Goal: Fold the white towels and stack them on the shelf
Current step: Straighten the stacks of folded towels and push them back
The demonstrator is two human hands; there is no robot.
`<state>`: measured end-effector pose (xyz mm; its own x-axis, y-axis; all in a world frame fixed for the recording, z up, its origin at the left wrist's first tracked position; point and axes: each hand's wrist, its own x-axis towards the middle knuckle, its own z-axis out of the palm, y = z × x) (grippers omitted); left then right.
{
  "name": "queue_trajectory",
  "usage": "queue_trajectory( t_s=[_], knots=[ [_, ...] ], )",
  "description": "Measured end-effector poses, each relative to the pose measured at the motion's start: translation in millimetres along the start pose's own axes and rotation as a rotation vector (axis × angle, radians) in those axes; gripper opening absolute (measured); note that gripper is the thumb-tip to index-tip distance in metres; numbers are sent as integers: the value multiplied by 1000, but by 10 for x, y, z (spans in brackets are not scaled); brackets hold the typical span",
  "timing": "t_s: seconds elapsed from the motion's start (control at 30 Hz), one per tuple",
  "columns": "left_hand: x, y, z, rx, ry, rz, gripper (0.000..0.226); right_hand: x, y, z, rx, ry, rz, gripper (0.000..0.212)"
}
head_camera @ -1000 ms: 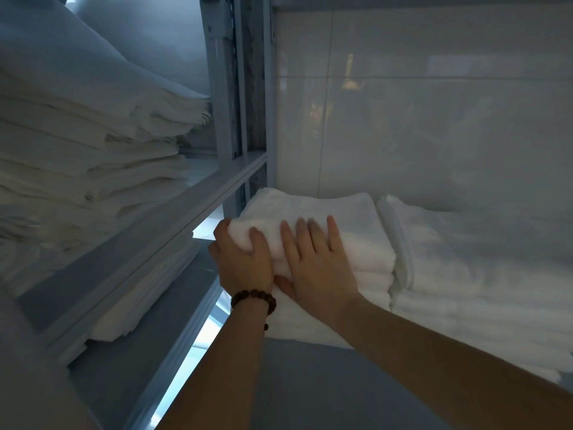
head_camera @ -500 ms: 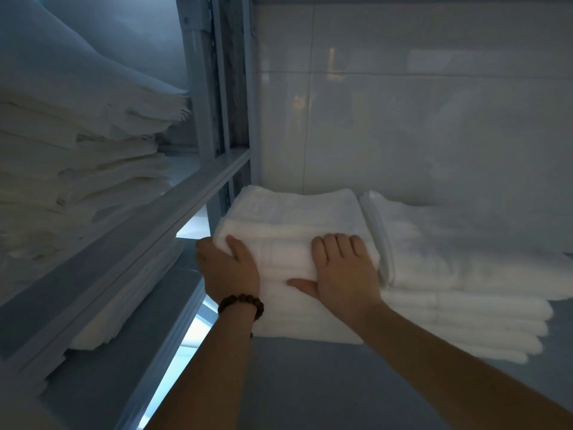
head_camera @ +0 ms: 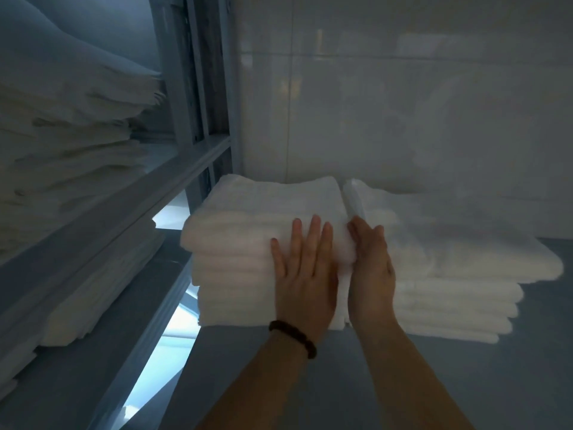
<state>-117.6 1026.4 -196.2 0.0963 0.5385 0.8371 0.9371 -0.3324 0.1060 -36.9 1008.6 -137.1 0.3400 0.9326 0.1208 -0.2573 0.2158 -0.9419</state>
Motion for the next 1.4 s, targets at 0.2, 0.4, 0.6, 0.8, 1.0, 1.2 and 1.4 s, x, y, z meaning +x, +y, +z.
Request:
queue_trajectory(
  t_s=[0.2,0.4,0.6,0.8,1.0,1.2,1.4],
  knots=[
    [-217,-1,263,117,-170,-21,62,-113,91,-180,-63,-100,231,35],
    [-633,218,173,93,-410,52,63,-323,318,-314,-114,-59,343,47],
    [-678,425,-143,-37,-621,52,69,-450,321,-420,-11,-47,441,31],
    [-268,33,-597,-398,83,-406,46,-605,130,-400,-706,-33,-219,28],
    [121,-810,-670,-573,366,-847,48,-329,343,382,-1360,-435,-1398,61],
    [-106,-1065,-438,-599,186,-875,39,97,773,640,-1683,-540,-1569,64],
    [-478,-1080,-314,-553,108,-940,35,33,1144,207,-1655,-778,-1689,64]
  ],
)
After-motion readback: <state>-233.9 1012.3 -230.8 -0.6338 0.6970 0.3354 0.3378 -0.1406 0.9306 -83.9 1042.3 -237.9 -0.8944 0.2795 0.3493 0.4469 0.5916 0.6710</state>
